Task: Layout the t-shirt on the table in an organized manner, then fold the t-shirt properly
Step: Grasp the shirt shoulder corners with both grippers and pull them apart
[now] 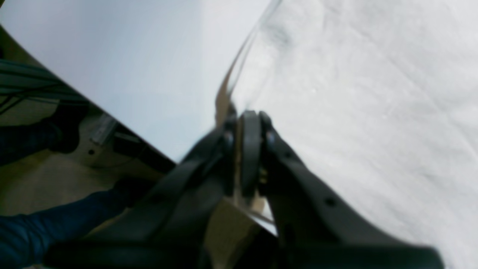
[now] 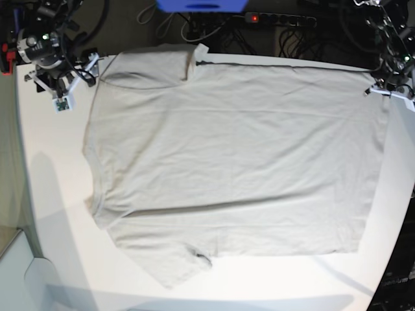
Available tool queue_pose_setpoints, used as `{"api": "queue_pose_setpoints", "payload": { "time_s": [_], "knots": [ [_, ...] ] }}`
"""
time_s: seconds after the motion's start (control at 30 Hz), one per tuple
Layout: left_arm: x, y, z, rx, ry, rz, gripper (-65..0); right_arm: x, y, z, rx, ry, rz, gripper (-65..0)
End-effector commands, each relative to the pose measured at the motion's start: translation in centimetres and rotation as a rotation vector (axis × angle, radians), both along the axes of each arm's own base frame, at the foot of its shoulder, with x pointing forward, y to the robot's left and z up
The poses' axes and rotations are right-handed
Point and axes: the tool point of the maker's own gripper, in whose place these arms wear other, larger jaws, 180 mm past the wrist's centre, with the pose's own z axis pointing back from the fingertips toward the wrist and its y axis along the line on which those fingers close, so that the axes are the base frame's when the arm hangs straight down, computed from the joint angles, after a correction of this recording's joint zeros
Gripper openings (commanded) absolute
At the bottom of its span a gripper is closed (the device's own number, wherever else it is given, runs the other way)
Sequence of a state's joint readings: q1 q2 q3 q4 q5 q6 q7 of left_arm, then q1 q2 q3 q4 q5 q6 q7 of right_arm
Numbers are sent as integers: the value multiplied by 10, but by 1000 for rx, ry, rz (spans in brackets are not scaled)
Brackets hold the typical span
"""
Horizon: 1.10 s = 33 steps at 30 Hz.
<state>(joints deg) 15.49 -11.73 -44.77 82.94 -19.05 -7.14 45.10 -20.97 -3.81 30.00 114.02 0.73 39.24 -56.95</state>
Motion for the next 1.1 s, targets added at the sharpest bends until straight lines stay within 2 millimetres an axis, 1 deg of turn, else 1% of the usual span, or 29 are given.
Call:
{"api": "queue_pose_setpoints", "payload": {
  "time_s": [0.0,0.1,0.2,0.5,0.67,0.77,0.87,1.07],
  "knots": [
    [-6,-3,-5,-21,41,-7,-646,2,-1,6,-12,-9,14,-211],
    [-6,-3,-5,-21,41,-7,-646,-6,-4,2,-24,54,2,-211],
    [-6,-3,-5,-21,41,-7,-646,-12,-5,0,-25,79,-2,-211],
    [-6,-4,-5,-22,40,-6,-646,-14,-2,0,-21,83,2,-211],
    [-6,-4,-5,-21,38,-6,-646,-22,15,-5,68,95,6,-211],
    [-6,-4,-5,-21,38,-6,-646,-25,18,-7,83,117,6,-210],
    [-6,-3,-5,-20,37,-6,-646,-24,31,-9,110,124,17,-210],
    [-6,-3,-5,-19,36,-6,-646,-18,50,-11,143,116,56,-210]
  ]
}}
